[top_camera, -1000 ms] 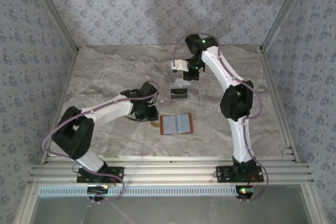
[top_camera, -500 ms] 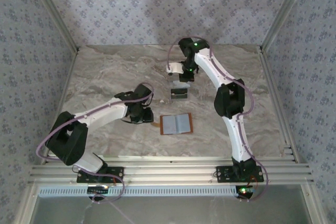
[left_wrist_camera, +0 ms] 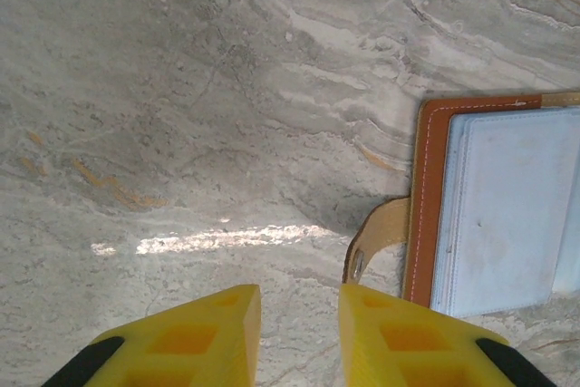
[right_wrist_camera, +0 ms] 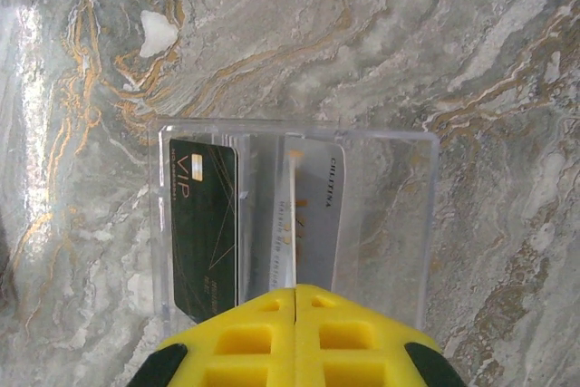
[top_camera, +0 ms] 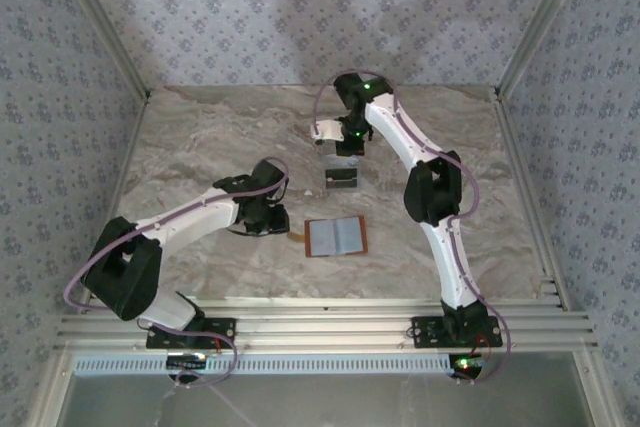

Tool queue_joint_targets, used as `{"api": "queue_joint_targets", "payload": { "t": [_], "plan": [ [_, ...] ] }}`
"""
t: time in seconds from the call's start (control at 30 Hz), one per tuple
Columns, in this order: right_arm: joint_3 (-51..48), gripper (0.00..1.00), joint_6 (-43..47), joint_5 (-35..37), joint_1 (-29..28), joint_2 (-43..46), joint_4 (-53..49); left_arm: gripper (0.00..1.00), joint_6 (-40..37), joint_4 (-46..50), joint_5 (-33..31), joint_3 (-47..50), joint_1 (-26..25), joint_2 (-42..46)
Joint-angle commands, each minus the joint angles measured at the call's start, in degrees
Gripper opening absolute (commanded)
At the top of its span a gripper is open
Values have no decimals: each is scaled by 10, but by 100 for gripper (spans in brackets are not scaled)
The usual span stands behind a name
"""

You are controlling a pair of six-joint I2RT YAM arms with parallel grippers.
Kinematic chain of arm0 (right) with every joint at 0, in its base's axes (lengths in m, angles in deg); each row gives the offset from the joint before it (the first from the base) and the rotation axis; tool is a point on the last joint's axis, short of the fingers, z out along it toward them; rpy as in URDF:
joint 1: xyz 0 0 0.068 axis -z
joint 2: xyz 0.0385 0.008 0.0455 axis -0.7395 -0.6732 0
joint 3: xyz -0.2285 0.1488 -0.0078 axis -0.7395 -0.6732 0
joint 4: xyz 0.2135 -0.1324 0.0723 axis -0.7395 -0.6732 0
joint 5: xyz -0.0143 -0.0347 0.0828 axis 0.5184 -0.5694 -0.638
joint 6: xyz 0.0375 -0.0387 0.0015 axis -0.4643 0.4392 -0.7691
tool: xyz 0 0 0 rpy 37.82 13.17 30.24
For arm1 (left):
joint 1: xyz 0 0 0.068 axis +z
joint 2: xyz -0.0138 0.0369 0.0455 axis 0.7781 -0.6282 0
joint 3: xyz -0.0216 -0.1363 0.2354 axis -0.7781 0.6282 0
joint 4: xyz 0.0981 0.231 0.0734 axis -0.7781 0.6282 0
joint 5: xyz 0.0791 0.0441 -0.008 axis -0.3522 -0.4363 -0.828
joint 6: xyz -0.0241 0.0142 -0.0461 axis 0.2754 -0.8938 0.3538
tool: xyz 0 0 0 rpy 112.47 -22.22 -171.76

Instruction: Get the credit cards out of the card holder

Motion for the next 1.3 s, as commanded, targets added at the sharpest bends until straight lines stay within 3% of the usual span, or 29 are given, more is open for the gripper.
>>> {"api": "queue_joint_targets", "payload": {
  "t": [0.0, 0.57, 0.83, 0.93, 1.27],
  "plan": [
    [20, 0, -6, -7, -5, -9, 1, 29, 6, 8, -7, 2, 2, 12],
    [-15, 0, -32, -52, 6, -24, -10, 29, 6, 0, -1, 7, 3, 6],
    [-15, 0, -60, -27, 14, -26, 11, 29, 5, 2, -2, 4, 3, 8],
    [-14, 14, -68, 5, 15, -23, 32, 29, 4, 4, -3, 5, 3, 9],
    [-31, 17, -87, 18, 17, 16, 68, 29, 5, 4, -7, 3, 3, 14]
  ]
}}
